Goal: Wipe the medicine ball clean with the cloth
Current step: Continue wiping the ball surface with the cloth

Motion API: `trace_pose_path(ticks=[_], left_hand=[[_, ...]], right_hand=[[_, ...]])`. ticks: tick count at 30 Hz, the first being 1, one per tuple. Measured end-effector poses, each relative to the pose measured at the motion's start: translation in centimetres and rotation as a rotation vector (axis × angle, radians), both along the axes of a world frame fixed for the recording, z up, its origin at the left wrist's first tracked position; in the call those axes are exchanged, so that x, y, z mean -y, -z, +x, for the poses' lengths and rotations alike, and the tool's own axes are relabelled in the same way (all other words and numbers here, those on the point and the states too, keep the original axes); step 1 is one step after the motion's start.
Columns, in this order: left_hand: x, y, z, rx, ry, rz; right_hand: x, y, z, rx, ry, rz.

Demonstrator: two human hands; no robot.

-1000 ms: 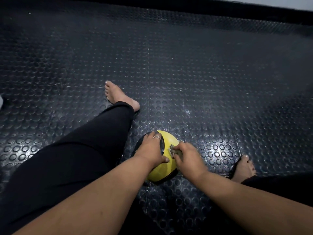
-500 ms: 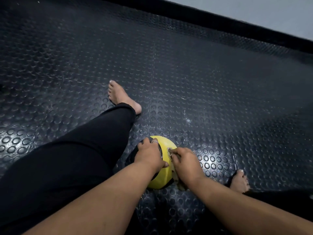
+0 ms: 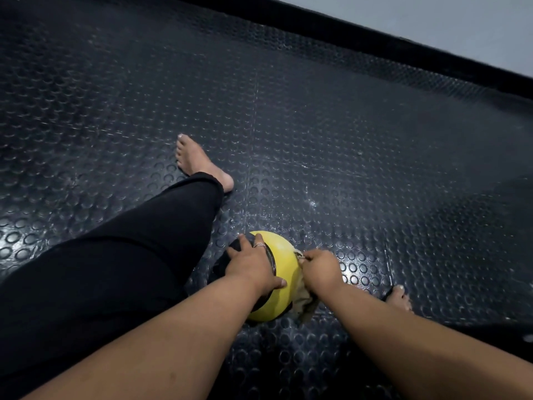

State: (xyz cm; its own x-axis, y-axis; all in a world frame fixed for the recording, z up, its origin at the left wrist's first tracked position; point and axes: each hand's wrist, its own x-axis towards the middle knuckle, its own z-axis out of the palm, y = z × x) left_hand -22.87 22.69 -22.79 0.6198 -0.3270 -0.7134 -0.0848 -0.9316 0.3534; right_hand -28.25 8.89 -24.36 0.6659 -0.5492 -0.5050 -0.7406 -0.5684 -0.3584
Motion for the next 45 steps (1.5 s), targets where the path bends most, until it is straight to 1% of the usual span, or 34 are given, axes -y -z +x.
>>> trace_pose_path(ticks=[2, 4, 7, 10, 13, 15, 17, 20, 22, 25, 28, 30, 32, 35, 39, 40, 42, 44, 45], left_hand=[[-0.2, 0.1, 0.3, -0.012, -0.019, 0.005], [-0.4, 0.3, 0.7, -0.022, -0.039, -0.005], [0.0, 0.4, 0.8, -0.028, -0.058, -0.015], [0.4, 0.2, 0.4, -0.023, -0.044, -0.006], [0.3, 0.0, 0.2, -0.027, -0.026, 0.005], [0.3, -0.1, 0.2, -0.031, -0.025, 0.005], [0.2, -0.2, 0.3, -0.036, -0.042, 0.009], [0.3, -0.1, 0.5, -0.040, -0.052, 0.005], [0.3, -0.2, 0.4, -0.029, -0.046, 0.003], [0.4, -0.3, 0.0, -0.025, -0.038, -0.003], [0.3, -0.4, 0.2, -0.028, -0.039, -0.009], [0.3, -0.3, 0.4, -0.038, -0.050, -0.022], [0.2, -0.3, 0.6, -0.055, -0.066, -0.025], [0.2, -0.2, 0.8, -0.064, -0.082, -0.026], [0.8, -0.2, 0.4, -0.056, -0.055, -0.019], [1.0, -0.2, 0.4, -0.055, -0.051, -0.014], [1.3, -0.2, 0.5, -0.062, -0.046, -0.006], [1.4, -0.2, 0.5, -0.076, -0.042, 0.001], [1.4, -0.2, 0.5, -0.078, -0.042, 0.005]], right_hand=[[-1.7, -0.1, -0.1, 0.084, -0.003, 0.003], [-3.3, -0.6, -0.6, 0.180, -0.096, 0.012], [-3.6, -0.9, -1.1, 0.245, -0.176, 0.026], [-1.9, -0.5, -0.2, 0.177, -0.140, -0.070], [-0.1, 0.0, 0.9, -0.021, -0.084, -0.111], [0.7, 0.2, 1.0, -0.087, -0.078, -0.102], [0.2, -0.2, 0.9, -0.055, -0.084, -0.080], [-1.5, -1.3, 0.1, 0.090, -0.134, -0.054], [-1.8, -1.5, -0.7, 0.144, -0.188, -0.059], [-1.1, -1.0, -1.1, 0.129, -0.181, -0.084], [0.3, -0.5, -0.3, -0.015, -0.048, -0.033], [1.0, 0.0, 0.2, -0.052, 0.014, 0.006], [0.4, -0.1, 0.4, -0.004, -0.005, 0.000], [-1.3, -0.1, 0.1, 0.103, -0.108, -0.023], [-0.8, 0.7, -0.1, 0.140, -0.045, -0.044], [-0.3, 0.8, 0.1, 0.130, -0.020, -0.036], [0.5, 0.6, 0.5, 0.029, 0.039, -0.008], [1.4, 0.7, 0.8, -0.097, 0.034, 0.009], [1.8, 0.9, 1.0, -0.130, 0.038, 0.023]])
